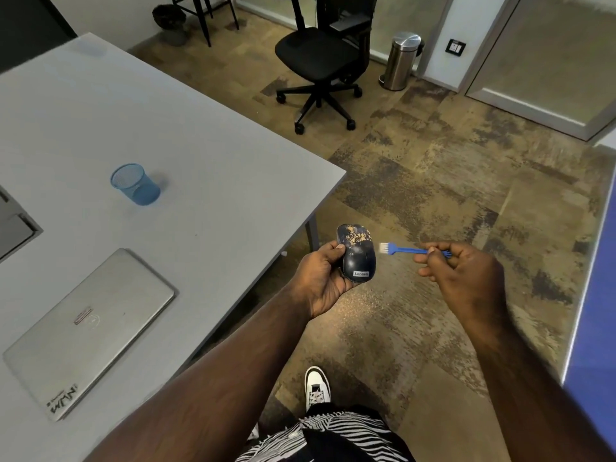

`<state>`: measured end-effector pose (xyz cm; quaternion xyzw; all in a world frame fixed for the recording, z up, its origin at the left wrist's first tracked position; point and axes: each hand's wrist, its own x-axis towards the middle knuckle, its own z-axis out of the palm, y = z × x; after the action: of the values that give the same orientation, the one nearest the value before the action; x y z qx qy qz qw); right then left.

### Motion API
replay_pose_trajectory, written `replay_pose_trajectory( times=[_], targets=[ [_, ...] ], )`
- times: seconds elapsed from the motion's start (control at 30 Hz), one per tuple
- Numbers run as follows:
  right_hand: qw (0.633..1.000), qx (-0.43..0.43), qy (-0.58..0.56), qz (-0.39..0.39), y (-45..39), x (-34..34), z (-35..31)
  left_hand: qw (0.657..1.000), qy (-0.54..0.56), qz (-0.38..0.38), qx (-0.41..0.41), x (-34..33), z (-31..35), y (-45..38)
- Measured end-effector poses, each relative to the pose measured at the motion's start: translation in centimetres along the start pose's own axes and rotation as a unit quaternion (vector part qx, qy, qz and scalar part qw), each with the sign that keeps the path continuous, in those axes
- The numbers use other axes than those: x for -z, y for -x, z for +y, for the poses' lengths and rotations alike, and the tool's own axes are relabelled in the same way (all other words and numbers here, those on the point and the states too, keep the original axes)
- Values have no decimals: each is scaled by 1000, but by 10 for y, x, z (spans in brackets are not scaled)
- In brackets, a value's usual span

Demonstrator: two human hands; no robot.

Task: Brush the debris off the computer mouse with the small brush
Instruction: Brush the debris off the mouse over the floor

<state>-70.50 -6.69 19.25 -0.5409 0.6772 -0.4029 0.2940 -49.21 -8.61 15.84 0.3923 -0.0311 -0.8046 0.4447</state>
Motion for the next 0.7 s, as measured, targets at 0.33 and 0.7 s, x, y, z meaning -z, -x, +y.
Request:
replay_pose_trajectory(
  times=[0.33, 0.7],
  targets=[
    [992, 73, -31, -94, 11, -7, -14, 1000, -11, -12, -2, -4, 0, 3],
    [993, 82, -14, -78, 2, -6, -18, 999, -34, -21, 4, -4, -5, 3]
  ],
)
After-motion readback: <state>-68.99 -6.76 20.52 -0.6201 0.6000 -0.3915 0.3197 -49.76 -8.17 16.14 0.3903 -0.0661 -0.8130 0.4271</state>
